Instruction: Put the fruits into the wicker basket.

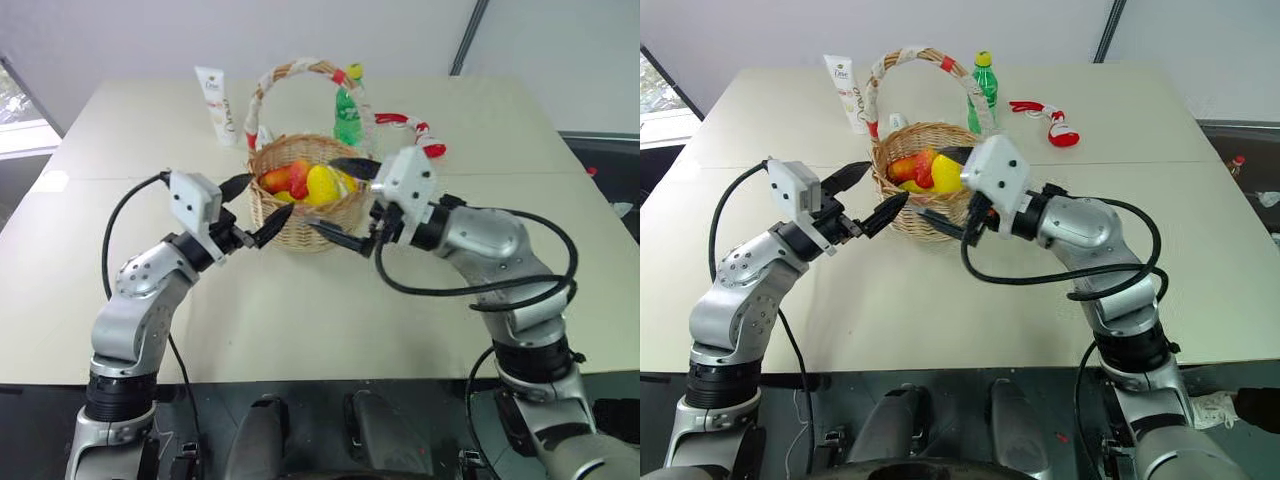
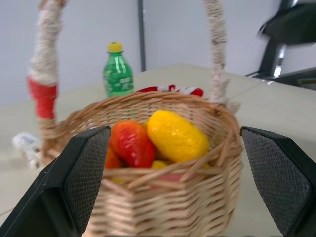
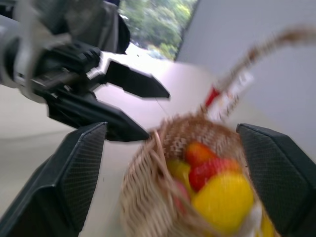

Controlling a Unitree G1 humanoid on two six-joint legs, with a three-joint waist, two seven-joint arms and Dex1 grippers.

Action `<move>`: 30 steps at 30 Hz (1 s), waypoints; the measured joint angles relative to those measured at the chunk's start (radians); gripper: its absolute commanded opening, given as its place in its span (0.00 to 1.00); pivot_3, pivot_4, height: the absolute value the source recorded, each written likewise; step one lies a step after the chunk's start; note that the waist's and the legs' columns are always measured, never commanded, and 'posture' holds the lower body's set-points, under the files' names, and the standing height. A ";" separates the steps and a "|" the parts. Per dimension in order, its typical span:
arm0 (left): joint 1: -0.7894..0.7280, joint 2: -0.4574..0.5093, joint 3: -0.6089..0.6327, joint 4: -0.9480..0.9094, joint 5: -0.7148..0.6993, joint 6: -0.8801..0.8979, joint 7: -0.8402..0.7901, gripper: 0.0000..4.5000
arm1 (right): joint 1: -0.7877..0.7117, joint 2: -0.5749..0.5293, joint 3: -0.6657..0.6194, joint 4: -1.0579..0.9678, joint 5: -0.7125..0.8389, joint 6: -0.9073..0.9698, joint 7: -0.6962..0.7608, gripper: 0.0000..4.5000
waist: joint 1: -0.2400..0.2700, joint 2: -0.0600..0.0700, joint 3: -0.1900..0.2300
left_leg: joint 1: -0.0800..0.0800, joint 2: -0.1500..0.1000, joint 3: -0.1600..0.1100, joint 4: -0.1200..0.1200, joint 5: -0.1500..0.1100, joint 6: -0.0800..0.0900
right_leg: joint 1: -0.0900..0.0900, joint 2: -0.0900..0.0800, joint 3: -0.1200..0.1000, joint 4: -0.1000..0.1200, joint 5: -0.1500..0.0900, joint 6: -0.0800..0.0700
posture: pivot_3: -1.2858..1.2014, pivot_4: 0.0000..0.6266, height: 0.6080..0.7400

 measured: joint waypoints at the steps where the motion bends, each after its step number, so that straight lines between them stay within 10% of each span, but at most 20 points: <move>1: -0.004 -0.002 -0.003 0.003 0.000 0.000 -0.002 1.00 | 0.000 0.026 -0.021 0.024 -0.002 0.020 -0.047 0.97 | -0.003 0.000 0.000 | 0.000 0.000 0.000 0.000 0.000 0.000 | 0.000 0.000 0.000 0.000 0.000 0.000 | 0.52 0.24 1.00; 9: -0.019 -0.024 -0.028 0.015 -0.002 0.000 -0.003 1.00 | -0.072 0.161 -0.047 0.318 -0.076 -0.064 -0.265 0.92 | -0.015 0.000 0.000 | 0.000 -0.001 0.000 0.000 0.000 0.000 | 0.000 0.000 0.000 0.000 0.000 0.000 | 0.52 0.24 1.00; 18: 0.002 -0.028 -0.035 -0.016 -0.002 0.005 0.024 1.00 | -0.125 0.207 -0.081 0.460 -0.076 -0.176 -0.315 0.02 | -0.017 0.000 0.000 | -0.001 0.000 0.000 0.000 0.000 0.000 | -0.001 -0.001 0.000 0.000 0.000 0.000 | 0.52 0.24 1.00; 30: -0.041 -0.055 -0.093 -0.036 -0.043 0.046 -0.018 1.00 | -0.015 -0.015 -0.329 0.359 -0.096 -0.179 -0.439 0.02 | 0.011 0.000 0.000 | -0.002 -0.002 0.001 0.000 0.000 0.001 | -0.001 -0.002 0.000 -0.001 0.000 0.000 | 0.52 0.24 1.00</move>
